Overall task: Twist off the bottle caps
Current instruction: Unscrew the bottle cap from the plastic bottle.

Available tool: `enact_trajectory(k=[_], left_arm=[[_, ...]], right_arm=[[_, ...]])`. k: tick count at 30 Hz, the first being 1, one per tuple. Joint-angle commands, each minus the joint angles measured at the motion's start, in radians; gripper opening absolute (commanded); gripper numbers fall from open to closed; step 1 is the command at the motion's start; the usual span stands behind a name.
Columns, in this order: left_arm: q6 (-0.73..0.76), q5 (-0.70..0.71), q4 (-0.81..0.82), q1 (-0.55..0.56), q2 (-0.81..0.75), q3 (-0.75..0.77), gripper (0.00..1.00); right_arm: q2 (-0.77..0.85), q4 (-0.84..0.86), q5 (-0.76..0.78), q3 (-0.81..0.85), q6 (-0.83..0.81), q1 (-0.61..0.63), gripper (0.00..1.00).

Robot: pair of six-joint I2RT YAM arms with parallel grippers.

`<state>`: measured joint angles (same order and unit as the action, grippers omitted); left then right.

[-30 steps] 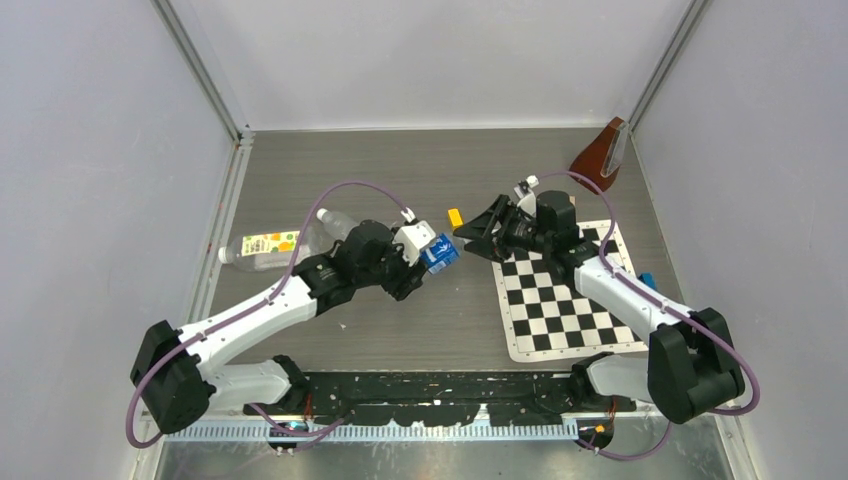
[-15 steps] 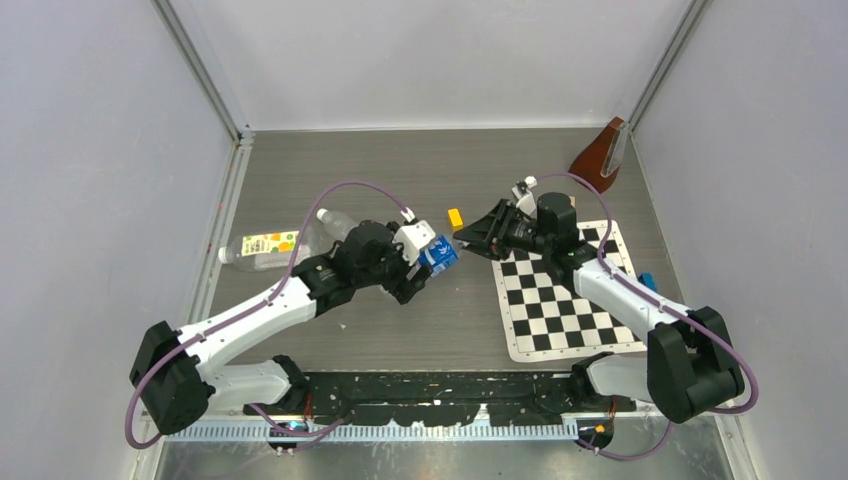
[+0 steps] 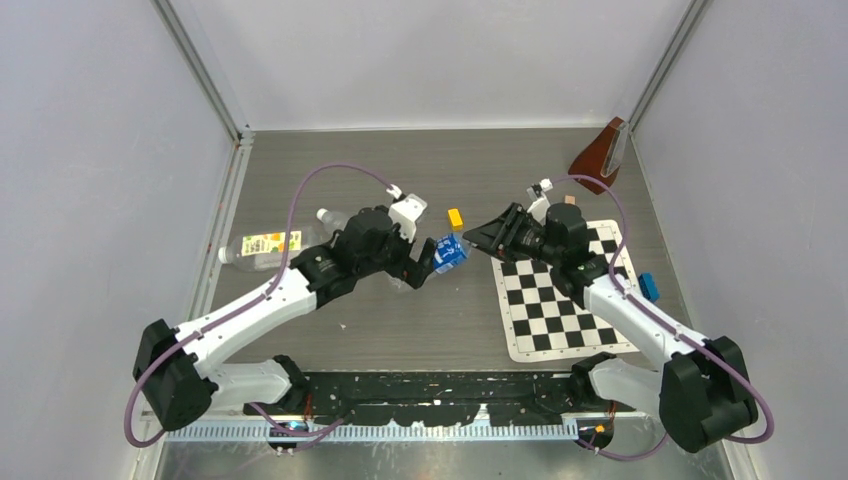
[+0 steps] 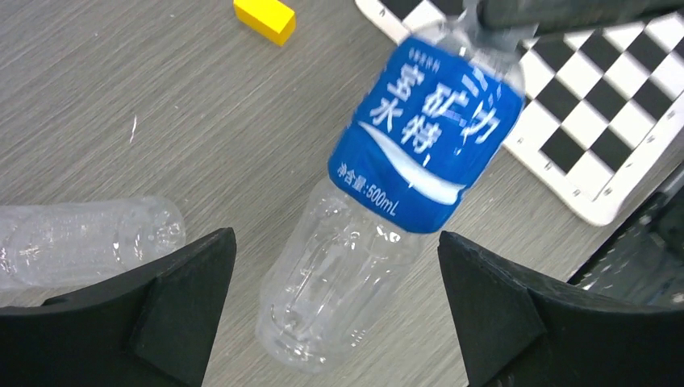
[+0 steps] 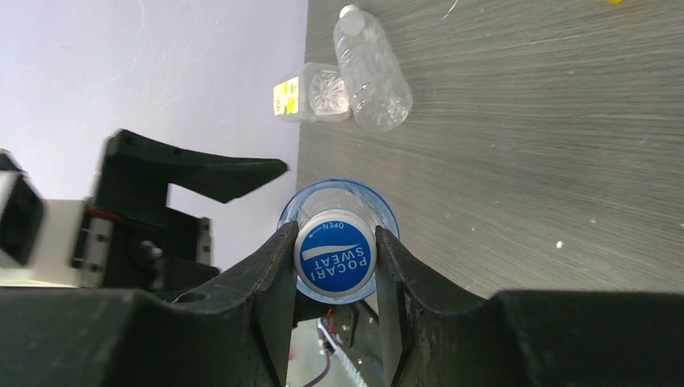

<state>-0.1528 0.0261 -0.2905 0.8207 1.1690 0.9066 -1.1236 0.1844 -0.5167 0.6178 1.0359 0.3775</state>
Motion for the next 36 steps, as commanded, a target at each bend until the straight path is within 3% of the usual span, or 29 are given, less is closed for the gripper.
enact_trajectory(k=[1, 4, 7, 15, 22, 26, 33, 36], left_arm=[[-0.091, -0.074, -0.091, 0.000, 0.034, 0.134, 1.00], [0.010, -0.261, -0.039, 0.000, 0.021, 0.102, 1.00], [0.014, -0.310, 0.014, -0.003, 0.013, 0.075, 1.00], [0.034, -0.342, -0.110, -0.045, 0.084, 0.150, 0.98], [0.028, -0.488, -0.108, -0.113, 0.087, 0.155, 0.98], [0.040, -0.592, -0.128, -0.113, 0.113, 0.155, 0.93], [0.061, -0.654, -0.132, -0.114, 0.091, 0.125, 0.89], [0.067, -0.647, -0.135, -0.113, 0.082, 0.119, 0.82]], right_arm=[[0.050, 0.020, 0.086, -0.025, -0.085, 0.008, 0.01], [0.045, 0.061, 0.048, -0.032, -0.097, 0.008, 0.01], [0.031, 0.129, -0.027, -0.037, -0.090, 0.008, 0.01], [0.020, 0.220, -0.170, -0.047, -0.107, 0.008, 0.01], [0.010, 0.277, -0.302, -0.052, -0.159, 0.008, 0.01], [0.013, 0.304, -0.303, -0.055, -0.173, 0.008, 0.01], [-0.007, 0.360, -0.281, -0.059, -0.154, 0.007, 0.01], [-0.022, 0.404, -0.292, -0.064, -0.124, 0.007, 0.01]])
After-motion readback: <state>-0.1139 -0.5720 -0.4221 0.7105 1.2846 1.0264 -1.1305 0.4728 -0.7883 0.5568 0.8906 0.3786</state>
